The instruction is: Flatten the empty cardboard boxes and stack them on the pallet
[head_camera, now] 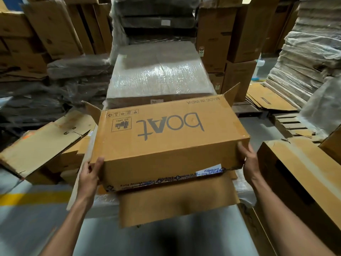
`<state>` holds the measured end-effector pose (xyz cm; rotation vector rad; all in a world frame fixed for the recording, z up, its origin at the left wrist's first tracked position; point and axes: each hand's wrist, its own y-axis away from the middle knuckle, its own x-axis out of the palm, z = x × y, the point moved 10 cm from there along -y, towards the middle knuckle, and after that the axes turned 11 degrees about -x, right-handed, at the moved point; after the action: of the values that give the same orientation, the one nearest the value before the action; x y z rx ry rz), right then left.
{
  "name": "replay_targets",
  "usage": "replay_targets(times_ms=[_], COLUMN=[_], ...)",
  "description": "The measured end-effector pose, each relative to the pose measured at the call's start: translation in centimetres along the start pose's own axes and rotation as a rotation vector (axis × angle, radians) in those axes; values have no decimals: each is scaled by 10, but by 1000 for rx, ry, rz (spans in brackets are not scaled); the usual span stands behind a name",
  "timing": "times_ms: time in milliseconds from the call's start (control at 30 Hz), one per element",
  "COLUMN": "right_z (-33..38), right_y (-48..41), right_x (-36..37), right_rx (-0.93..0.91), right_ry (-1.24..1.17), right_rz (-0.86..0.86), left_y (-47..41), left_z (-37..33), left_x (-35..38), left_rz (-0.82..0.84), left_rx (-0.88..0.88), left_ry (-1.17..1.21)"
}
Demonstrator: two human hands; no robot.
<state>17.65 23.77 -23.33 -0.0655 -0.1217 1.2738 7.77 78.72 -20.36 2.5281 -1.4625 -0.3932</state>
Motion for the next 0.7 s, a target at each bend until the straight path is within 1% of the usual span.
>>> replay_targets(times_ms=[67, 133, 233, 300, 333, 400, 467, 567, 633, 700], right_z=[-22, -41, -58, -64, -65, -63, -52, -28, -8, 14], right_y=[13, 21, 27, 26, 24, 17, 10, 0, -11, -24], right_x=[3, 6, 13, 19, 19, 20, 22, 26, 28, 31], right_rx=[44, 101, 197, 240, 247, 225, 186, 101, 37, -37], right_ry=[-19, -16, 20, 37, 43, 54, 66, 62, 47, 97], right_rz=[34, 68, 116, 138, 123, 92, 68, 36, 13, 17], left_y=[5, 8, 3, -3, -3, -10, -17, -24, -31, -38], left_z=[23, 53, 93, 103, 103, 99, 88, 52, 25, -3], left_x=[5, 14, 22, 29, 35, 40, 39, 35, 32, 30], left_rz=[43, 91, 102, 114, 116, 85, 23, -61, -112, -143], left_rx=[-7, -85, -254, -310, -321, -304, -251, -141, -68, -2], left_ry=[27, -17, -153, -139, -123, -103, -77, -32, -52, -92])
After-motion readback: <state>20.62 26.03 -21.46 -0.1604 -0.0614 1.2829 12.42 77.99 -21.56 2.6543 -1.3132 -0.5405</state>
